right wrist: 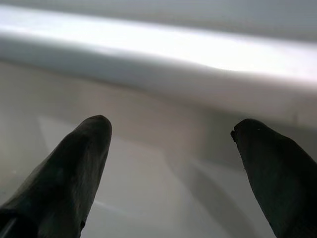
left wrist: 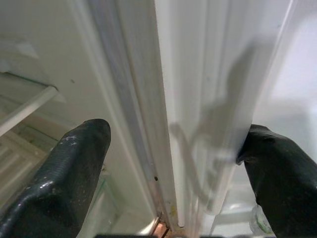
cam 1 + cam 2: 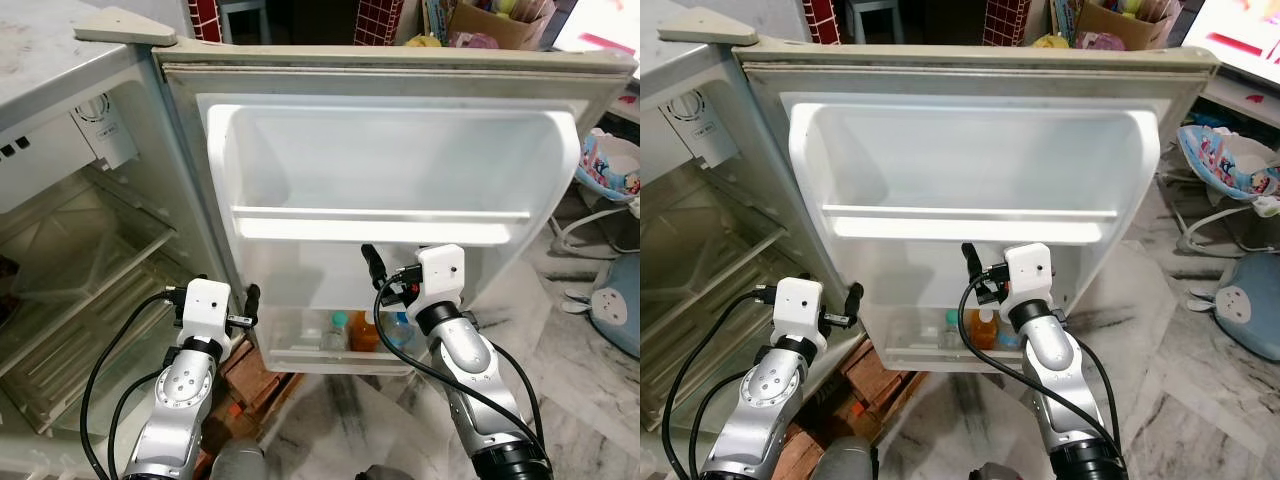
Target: Restocking fridge
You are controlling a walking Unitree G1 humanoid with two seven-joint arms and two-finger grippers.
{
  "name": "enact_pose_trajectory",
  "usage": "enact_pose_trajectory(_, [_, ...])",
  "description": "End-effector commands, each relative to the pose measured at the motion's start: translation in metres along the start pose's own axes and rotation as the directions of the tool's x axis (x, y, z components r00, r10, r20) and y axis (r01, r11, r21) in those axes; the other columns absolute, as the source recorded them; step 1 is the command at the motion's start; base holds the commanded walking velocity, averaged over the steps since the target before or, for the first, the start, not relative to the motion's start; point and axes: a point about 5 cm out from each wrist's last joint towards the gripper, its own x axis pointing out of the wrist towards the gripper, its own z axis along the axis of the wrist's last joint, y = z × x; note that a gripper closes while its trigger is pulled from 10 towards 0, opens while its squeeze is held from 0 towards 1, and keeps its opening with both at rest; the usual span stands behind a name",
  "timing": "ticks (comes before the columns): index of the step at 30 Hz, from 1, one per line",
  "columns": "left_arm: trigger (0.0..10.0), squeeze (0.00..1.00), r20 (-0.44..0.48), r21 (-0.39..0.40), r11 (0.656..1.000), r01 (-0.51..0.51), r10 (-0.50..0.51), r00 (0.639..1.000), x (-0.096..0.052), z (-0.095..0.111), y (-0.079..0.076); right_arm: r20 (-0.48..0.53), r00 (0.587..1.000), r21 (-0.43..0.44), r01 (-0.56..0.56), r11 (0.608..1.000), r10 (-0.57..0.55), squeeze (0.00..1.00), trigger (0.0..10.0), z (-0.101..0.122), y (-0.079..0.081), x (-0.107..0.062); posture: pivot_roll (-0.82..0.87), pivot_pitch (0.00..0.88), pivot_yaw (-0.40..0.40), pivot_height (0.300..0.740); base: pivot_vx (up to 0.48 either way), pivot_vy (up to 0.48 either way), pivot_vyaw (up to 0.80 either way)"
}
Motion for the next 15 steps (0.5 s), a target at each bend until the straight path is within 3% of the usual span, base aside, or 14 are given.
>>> enact_pose_trajectory(1, [10.0, 0.0, 0.109, 0.009, 0.994, -0.104, 0.103, 0.989, 0.004, 0.0219, 0.0229, -0.007, 1.0, 0.002, -0.004, 1.0, 0.004, 0.0, 10.0, 0.0003, 0.0005, -0.0001, 0.09, 0.0, -0.021, 0.74, -0.274, 0.0, 0.0])
enact_pose_trajectory(15, [10.0, 0.0, 0.112, 0.019, 0.994, -0.107, 0.105, 0.988, 0.0073, 0.0219, 0.024, -0.031, 0.999, 0.012, -0.025, 1.0, 0.025, 0.0, 10.0, -0.0012, 0.0031, 0.0011, 0.09, 0.0, -0.017, 0.74, -0.325, 0.0, 0.0])
